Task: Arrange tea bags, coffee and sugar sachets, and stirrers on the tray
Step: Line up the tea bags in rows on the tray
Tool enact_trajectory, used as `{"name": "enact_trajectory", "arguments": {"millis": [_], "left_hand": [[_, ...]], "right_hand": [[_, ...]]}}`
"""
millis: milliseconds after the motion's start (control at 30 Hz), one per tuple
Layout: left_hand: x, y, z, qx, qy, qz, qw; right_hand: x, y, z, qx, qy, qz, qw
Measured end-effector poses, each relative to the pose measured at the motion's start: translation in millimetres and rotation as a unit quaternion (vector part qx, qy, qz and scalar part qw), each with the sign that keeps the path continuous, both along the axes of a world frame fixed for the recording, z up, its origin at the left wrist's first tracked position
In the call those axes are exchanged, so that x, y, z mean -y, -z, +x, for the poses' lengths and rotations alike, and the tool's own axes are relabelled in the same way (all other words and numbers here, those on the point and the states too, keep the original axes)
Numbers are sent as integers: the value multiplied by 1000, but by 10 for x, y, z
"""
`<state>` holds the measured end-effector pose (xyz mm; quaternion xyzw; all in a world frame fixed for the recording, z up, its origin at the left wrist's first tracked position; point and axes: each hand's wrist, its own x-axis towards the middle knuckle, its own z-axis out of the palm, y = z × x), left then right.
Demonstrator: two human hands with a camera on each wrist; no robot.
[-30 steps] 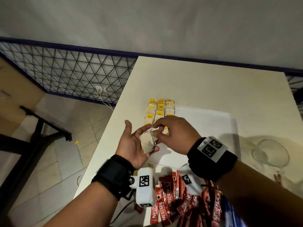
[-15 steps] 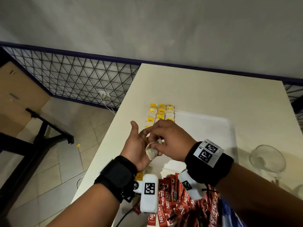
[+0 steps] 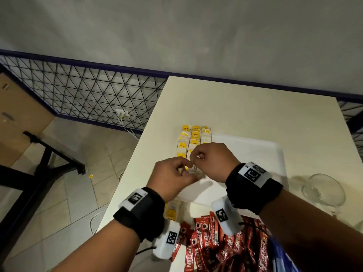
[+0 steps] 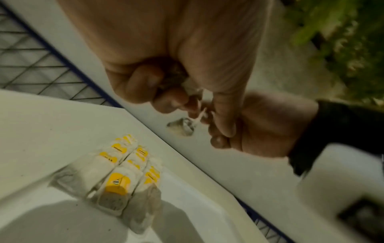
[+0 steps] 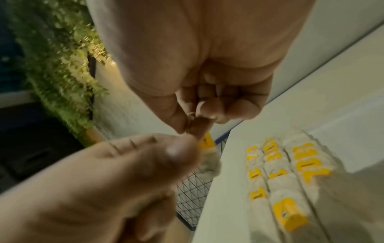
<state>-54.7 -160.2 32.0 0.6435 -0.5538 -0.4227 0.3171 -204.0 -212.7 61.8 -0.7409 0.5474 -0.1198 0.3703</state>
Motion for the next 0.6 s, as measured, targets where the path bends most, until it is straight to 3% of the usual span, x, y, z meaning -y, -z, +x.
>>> {"name": "enact_trajectory", "arguments": {"millis": [67,100,167,300,433,600], "left_hand": [[64,-10,-25,107,18,-46,993],[101,-12,-16,122,14,-66,990],[170,-15,20,102,6,-79,992],[292,-58,79,72,46,-46,995],[372,34,143,133,75,-5,988],[303,196,270,128,63,29,989]], "right_hand": [[56,-56,36,10,1,22,1000],[82,-89,38,23,0,30,999],[125,-157,6,28,-11,24,999],[248,-141,-94,-61,-78,-79,992],[300,-13,-148,-77,-98,-56,991],[270,335,-169,-181,-130,19,975]]}}
